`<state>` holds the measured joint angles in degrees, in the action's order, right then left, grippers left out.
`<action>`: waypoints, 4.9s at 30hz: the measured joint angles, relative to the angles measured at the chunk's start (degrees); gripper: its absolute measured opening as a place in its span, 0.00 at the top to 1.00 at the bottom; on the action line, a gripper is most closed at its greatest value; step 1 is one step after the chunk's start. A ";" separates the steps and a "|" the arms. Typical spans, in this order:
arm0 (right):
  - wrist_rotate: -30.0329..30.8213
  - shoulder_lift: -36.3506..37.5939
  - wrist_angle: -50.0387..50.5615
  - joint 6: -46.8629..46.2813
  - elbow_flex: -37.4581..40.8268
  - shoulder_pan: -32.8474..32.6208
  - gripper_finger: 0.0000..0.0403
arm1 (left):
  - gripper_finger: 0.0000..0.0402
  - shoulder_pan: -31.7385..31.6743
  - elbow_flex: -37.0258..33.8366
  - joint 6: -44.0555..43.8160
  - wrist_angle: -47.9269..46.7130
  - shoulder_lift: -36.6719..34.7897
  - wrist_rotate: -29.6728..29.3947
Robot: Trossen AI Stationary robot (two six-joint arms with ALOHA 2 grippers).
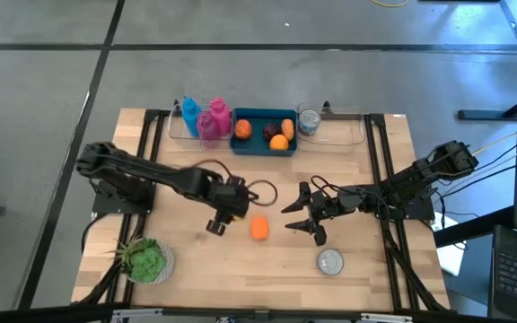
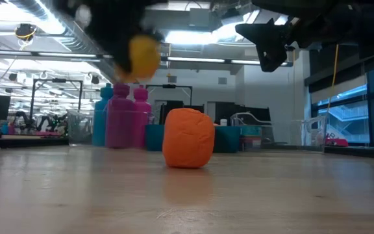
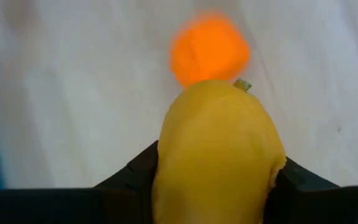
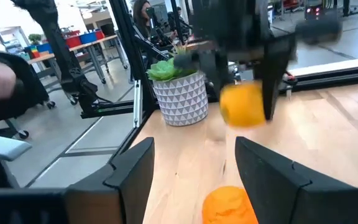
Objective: Pick & Place Food Item
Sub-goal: Put the mango into the blue bin
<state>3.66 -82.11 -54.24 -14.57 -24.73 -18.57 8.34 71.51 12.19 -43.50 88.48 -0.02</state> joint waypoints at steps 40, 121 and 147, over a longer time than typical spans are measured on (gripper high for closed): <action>-14.78 -11.03 -9.05 -16.00 -9.94 19.76 0.44 | 0.58 2.17 1.86 21.28 15.30 -4.31 -39.68; -22.51 -16.98 6.14 -15.01 -26.92 23.68 0.27 | 0.56 -0.52 1.90 21.24 18.04 -3.62 -38.21; -24.37 -16.85 8.55 -12.12 -26.91 23.59 0.31 | 0.27 9.70 7.69 16.52 9.82 -4.17 -45.52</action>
<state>-20.71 -98.96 -45.69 -26.68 -51.64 5.02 18.03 79.20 28.71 -33.68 84.31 -45.54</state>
